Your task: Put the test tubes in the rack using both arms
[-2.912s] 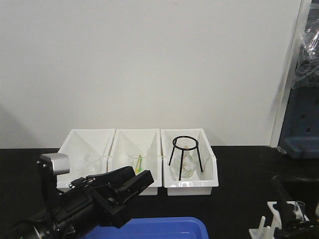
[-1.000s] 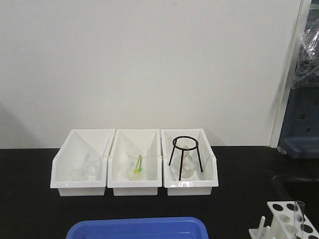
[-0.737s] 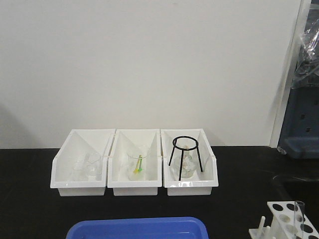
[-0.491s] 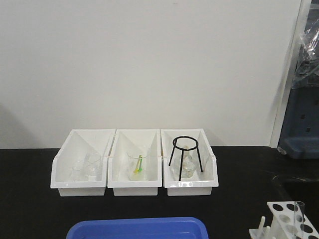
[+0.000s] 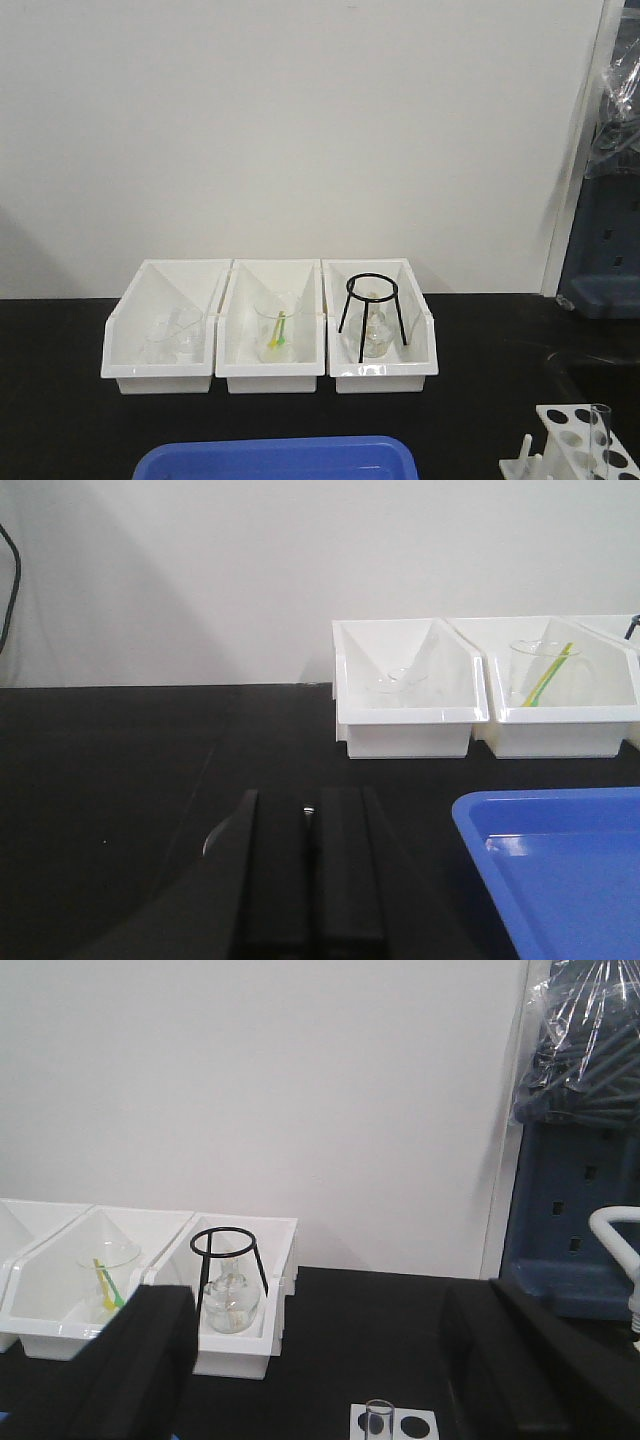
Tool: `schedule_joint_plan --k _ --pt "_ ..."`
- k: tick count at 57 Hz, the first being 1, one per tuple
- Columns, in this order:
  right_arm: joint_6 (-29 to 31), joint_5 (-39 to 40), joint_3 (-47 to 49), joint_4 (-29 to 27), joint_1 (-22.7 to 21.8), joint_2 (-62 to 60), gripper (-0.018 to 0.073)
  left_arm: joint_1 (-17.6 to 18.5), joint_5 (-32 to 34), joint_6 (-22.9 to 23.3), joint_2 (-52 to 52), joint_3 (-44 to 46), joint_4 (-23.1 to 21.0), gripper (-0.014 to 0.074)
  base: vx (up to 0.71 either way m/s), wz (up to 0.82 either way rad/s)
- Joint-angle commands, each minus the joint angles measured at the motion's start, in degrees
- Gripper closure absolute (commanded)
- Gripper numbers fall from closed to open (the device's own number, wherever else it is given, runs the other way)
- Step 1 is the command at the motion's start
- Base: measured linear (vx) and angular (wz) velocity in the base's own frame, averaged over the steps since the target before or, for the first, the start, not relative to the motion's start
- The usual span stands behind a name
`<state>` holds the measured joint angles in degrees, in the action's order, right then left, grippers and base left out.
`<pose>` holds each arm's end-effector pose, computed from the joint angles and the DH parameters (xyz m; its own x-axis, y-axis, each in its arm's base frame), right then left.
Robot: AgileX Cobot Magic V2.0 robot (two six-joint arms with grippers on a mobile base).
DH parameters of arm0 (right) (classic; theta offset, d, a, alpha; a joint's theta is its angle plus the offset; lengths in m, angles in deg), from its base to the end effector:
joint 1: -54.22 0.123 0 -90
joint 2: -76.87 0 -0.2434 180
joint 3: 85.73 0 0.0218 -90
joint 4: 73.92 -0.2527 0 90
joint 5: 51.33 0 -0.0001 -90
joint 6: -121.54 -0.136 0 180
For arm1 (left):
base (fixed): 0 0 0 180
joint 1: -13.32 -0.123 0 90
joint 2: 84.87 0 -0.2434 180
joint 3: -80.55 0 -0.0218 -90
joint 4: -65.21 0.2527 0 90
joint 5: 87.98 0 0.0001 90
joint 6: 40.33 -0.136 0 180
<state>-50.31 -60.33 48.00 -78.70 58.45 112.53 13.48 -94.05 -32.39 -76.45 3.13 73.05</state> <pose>0.1847 0.0154 0.3197 -0.0104 -0.0607 -0.9981 -0.0875 0.9944 -0.0596 0.1456 0.0016 0.1942 -0.0323 -0.0024 -0.9995 -0.0117 0.9999 -0.0020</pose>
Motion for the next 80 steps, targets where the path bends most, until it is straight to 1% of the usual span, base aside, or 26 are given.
schedule_joint_plan --k 1,22,28,32,38,42,46,49,52,57,60,66,69,80 --pt "0.4 4.7 2.0 0.3 -0.3 0.2 0.0009 -0.2 4.4 0.0 -0.6 1.4 -0.1 0.0601 0.00 0.00" --pt "0.4 4.7 2.0 0.4 -0.3 0.2 0.0009 -0.2 4.4 0.0 -0.6 1.4 -0.1 0.0601 0.00 0.00" --pt "0.4 5.0 0.2 1.0 -0.3 -0.8 0.0011 -0.2 4.4 0.0 -0.6 1.4 -0.1 0.0601 0.00 0.00" --pt "-1.1 5.6 -2.5 2.7 -0.3 -3.2 0.0024 -0.2 4.4 0.0 -0.6 1.4 -0.1 0.0601 0.00 0.00" --pt "-5.0 7.0 -7.1 5.4 -0.3 -8.3 0.0086 -0.2 4.4 0.0 -0.6 1.4 -0.1 0.0601 0.00 0.00" --pt "-8.2 7.9 -11.1 6.6 -0.3 -12.2 0.0162 -0.2 4.4 0.0 -0.6 1.4 -0.1 0.0601 0.00 0.00" --pt "-10.0 8.1 -15.2 6.9 -0.3 -15.6 0.0246 -0.2 4.4 0.0 -0.6 1.4 -0.1 0.0601 0.00 0.00" --pt "-10.4 8.2 -18.0 6.9 -0.3 -18.0 0.0327 -0.2 4.4 0.0 -0.6 1.4 -0.1 0.0601 0.00 0.00" --pt "-10.4 8.2 -20.5 6.9 -0.3 -20.1 0.0387 -0.2 4.4 0.0 -0.6 1.4 -0.1 0.0601 0.00 0.00" --pt "-10.4 8.2 -25.8 6.9 -0.3 -24.7 0.0524 -0.2 4.4 0.0 -0.6 1.4 -0.1 0.0601 0.00 0.00" --pt "-10.3 8.5 -27.8 6.9 -0.3 -26.9 0.0576 -0.2 4.4 0.0 -0.6 1.4 -0.1 0.0601 0.00 0.00" --pt "-10.4 13.1 -32.4 6.8 -0.3 -27.7 0.0573 -0.2 4.5 0.0 -0.7 1.4 -0.1 0.0601 0.00 0.00" --pt "-10.7 11.2 -32.1 6.6 -0.3 -27.8 0.0573 -0.2 4.5 0.0 -0.7 1.4 -0.1 0.0601 0.00 0.00" --pt "-10.6 11.0 -32.1 6.6 -0.3 -27.7 0.0571 -0.2 4.6 0.0 -0.7 1.4 -0.1 0.0601 0.00 0.00"
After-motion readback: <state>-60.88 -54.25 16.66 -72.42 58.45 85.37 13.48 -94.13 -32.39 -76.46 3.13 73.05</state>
